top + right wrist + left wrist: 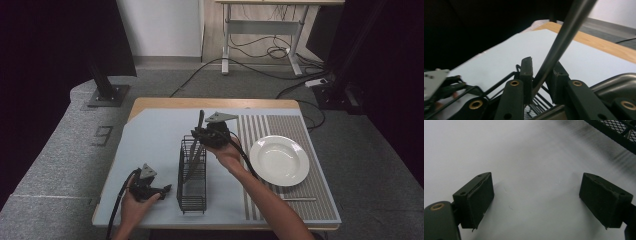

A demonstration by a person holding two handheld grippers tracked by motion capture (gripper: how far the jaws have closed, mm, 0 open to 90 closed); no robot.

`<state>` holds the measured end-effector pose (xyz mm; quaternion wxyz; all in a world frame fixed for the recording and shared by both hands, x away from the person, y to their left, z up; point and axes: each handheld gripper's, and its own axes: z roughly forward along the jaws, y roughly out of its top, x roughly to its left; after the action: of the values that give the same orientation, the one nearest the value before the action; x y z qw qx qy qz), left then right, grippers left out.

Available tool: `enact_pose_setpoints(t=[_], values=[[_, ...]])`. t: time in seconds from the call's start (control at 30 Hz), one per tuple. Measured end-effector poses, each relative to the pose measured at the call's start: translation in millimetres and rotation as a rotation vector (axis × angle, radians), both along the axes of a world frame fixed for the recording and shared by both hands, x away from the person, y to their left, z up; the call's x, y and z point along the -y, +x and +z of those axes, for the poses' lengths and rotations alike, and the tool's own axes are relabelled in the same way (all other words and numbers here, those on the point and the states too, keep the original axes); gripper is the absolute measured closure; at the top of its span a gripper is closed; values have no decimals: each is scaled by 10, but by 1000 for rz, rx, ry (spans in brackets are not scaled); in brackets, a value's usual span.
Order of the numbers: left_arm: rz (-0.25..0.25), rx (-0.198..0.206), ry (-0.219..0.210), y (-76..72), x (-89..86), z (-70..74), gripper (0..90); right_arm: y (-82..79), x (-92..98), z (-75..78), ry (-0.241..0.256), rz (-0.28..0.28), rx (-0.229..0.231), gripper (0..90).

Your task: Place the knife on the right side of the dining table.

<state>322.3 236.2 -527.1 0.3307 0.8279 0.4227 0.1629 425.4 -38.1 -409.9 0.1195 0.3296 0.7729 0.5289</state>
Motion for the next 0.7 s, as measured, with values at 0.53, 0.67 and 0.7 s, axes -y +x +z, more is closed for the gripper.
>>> enact_pose_setpoints(t=[0.53,0.67,0.7], values=[[0,-1,1,0,-1,1,119,-177,369,319,198,5,111,835],[0,0,0,0,0,0,119,-228,536,449,261,-10,127,835],[0,0,-1,0,0,0,119,-244,584,486,276,-18,135,835]])
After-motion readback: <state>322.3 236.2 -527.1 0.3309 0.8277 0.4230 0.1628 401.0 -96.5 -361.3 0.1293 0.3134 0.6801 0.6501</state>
